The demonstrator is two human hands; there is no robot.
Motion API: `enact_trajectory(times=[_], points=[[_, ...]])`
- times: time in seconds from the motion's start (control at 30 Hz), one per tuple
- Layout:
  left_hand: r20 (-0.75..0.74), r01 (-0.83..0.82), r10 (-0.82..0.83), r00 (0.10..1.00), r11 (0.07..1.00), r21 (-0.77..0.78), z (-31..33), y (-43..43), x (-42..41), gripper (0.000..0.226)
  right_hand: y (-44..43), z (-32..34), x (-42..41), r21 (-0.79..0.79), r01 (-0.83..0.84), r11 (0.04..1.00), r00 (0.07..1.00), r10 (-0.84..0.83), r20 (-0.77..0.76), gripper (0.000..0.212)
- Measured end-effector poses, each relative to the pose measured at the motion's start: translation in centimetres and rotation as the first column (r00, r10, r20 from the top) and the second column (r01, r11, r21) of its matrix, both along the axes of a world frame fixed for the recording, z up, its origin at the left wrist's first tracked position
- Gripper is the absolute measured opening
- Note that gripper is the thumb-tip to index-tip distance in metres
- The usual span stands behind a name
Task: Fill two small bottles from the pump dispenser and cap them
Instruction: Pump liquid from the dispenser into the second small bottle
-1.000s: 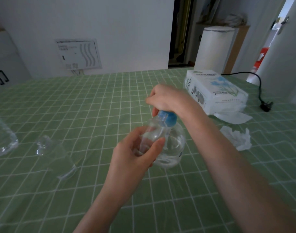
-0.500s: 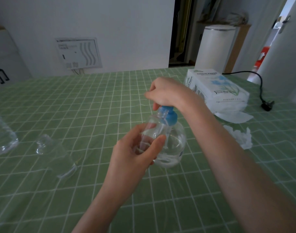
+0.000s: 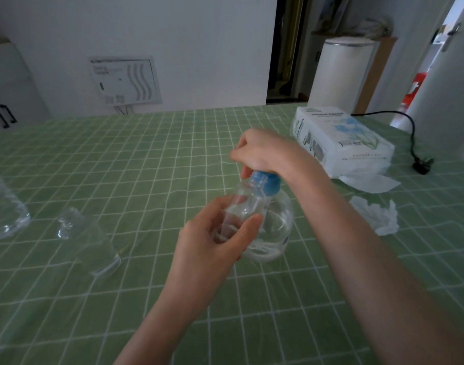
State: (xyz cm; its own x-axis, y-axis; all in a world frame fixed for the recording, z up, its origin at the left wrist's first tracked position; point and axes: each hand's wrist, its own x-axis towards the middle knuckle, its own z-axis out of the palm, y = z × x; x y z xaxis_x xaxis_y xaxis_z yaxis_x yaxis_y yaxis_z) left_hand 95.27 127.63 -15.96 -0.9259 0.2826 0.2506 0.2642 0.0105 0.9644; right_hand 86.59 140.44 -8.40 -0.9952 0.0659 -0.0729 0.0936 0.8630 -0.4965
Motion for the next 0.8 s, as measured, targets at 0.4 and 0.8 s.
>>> enact_trajectory(times=[0.4, 0.8], points=[[-0.003, 0.027, -0.026, 1.000, 0.999, 0.022, 0.1, 0.0, 0.0, 0.025, 0.0, 0.3, -0.1, 0.007, -0.012, 1.000, 1.000, 0.012, -0.001, 0.033], [-0.002, 0.017, -0.017, 1.000, 1.000, 0.026, 0.3, 0.0, -0.1, 0.025, 0.0, 0.8, 0.2, 0.003, 0.003, 1.000, 0.999, -0.003, -0.043, 0.031]])
